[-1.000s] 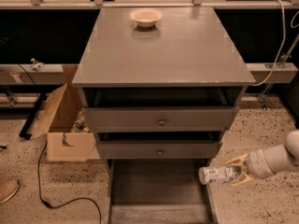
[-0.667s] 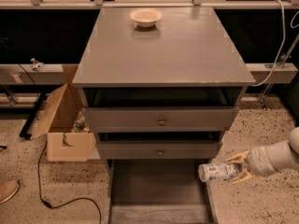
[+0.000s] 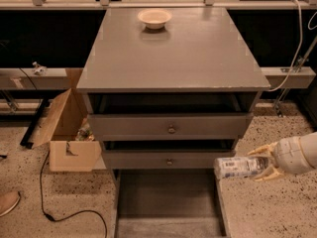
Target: Pick blue plastic bottle from bottom drawer and place on counter
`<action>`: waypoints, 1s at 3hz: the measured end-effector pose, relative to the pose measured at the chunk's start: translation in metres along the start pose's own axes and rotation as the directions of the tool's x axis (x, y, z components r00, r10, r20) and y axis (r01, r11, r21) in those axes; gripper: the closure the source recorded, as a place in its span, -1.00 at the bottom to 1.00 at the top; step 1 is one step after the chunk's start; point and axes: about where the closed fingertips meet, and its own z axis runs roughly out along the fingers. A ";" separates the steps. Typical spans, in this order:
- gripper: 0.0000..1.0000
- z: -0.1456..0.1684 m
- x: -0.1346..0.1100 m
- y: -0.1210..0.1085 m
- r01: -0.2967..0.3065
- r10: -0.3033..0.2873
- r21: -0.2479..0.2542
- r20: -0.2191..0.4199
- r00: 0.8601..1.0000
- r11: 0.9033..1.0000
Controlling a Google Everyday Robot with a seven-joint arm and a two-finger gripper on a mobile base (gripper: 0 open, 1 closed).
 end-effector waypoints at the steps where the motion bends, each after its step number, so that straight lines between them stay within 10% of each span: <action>1: 1.00 -0.054 -0.040 -0.019 0.023 -0.020 0.049 -0.054 0.998 0.999; 3: 1.00 -0.071 -0.050 -0.037 0.025 -0.022 0.069 -0.050 0.999 0.997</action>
Offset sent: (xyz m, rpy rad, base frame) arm -0.0015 0.0016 0.0528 -0.0296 -0.0393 -0.0220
